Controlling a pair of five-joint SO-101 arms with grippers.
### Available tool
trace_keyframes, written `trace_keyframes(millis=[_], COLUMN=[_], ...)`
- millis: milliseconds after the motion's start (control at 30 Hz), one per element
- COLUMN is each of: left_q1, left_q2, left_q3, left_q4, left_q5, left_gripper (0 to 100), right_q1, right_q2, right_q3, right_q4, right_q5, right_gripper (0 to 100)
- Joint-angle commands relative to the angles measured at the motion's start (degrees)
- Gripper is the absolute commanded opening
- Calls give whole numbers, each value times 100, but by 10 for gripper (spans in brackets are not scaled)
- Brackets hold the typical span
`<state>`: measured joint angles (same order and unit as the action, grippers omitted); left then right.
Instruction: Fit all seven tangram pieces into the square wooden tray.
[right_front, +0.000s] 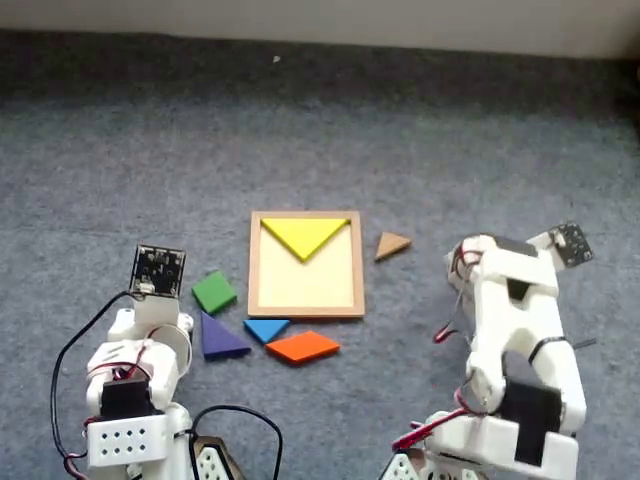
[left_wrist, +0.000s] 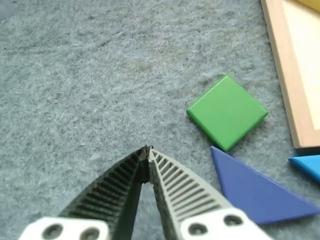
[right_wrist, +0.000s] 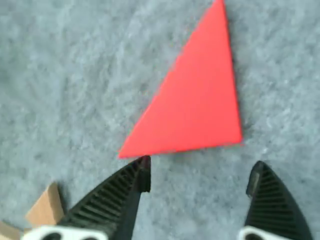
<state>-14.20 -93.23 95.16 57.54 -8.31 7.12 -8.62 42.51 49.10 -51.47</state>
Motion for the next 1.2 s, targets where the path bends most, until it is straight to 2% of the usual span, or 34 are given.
trace_keyframes(millis=[0,200,433,667,800,1000,1167], left_q1=[-84,-66,-57,-48,-48,-48,-48], left_q2=[-48,-48,-48,-48,-48,-48,-48], left_q3=[-57,-48,-48,-48,-40,-40,-40], left_q4=[-149,-158,-158,-158,-158,-158,-158], left_q5=[44,44,44,44,44,44,44], left_gripper=[35,35,35,35,35,35,35], right_q1=[277,541,637,620,646,1007,1209], right_q2=[1024,1754,1877,1886,1886,1842,1833], right_q3=[-1191,-2000,-2141,-2123,-2123,-2132,-2695], right_q4=[-110,-110,-101,-110,-110,-66,892], right_q5=[-316,-334,-281,185,738,1960,2971], right_gripper=[304,304,302,169,148,148,148])
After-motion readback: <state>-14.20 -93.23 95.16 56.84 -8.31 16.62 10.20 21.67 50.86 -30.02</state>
